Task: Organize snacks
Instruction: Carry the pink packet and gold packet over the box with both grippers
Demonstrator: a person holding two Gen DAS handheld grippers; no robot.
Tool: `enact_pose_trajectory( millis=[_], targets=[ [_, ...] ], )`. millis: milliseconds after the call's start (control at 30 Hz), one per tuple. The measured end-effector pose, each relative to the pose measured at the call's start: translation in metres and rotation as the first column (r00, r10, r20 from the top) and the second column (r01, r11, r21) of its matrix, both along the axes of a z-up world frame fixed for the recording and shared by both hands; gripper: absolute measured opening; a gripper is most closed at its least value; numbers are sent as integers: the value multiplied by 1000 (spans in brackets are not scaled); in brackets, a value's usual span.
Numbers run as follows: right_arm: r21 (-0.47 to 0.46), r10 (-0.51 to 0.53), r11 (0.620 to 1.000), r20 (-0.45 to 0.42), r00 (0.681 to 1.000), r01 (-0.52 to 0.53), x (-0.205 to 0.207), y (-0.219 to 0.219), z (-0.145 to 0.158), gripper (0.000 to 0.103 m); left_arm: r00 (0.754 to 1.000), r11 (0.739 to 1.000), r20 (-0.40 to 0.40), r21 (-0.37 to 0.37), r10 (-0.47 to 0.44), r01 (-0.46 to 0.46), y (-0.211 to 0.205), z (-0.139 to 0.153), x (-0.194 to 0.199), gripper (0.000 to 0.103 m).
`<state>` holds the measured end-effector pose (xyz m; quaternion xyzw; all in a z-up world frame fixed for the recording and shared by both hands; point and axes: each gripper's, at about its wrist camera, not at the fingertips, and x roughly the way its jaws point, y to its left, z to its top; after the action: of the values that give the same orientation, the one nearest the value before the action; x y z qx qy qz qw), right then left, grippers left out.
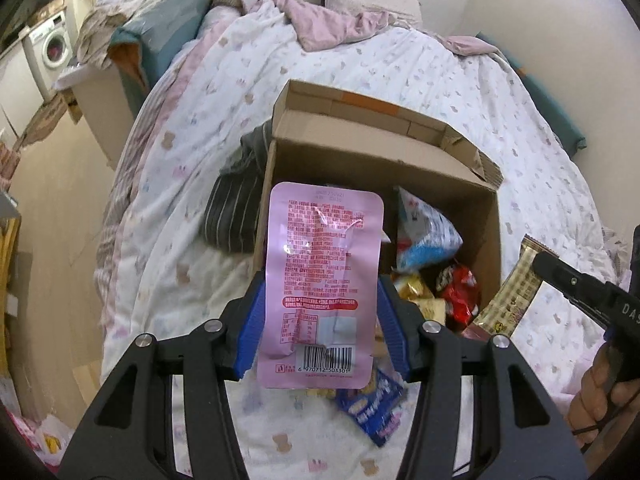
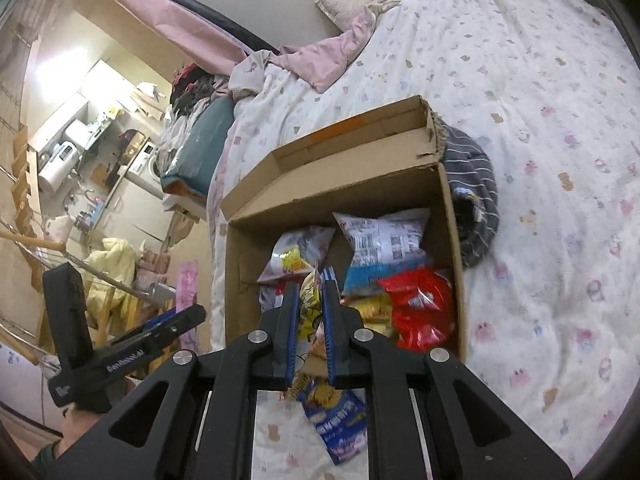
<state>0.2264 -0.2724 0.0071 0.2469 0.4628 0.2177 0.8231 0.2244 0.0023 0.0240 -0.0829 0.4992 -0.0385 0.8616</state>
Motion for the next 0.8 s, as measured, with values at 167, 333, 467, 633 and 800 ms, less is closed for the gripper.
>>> enact_pose_trajectory(
  millis=[167, 333, 467, 633, 800],
  targets=[
    [26, -4, 1000, -38, 999, 5, 9, 0, -29, 12, 999, 998, 4, -52, 38, -38, 7, -21, 15, 49],
    [41, -17, 999, -78, 997, 20, 20, 0, -48, 12, 1000, 1000, -14, -13, 10, -10, -5, -36, 24, 49],
    [19, -10, 1000, -76, 997, 12, 26, 3, -51, 12, 999, 999, -33, -9, -31, 31, -17, -43, 25, 49],
    [11, -5, 1000, -88, 996, 6, 36, 6, -58, 12, 998, 999, -39, 14, -40, 41, -20, -46, 28, 49],
    [-13, -2, 1000, -107, 994, 0, 37, 9, -67, 12, 999, 999, -39, 15, -32, 33, -18, -46, 28, 49]
  ],
)
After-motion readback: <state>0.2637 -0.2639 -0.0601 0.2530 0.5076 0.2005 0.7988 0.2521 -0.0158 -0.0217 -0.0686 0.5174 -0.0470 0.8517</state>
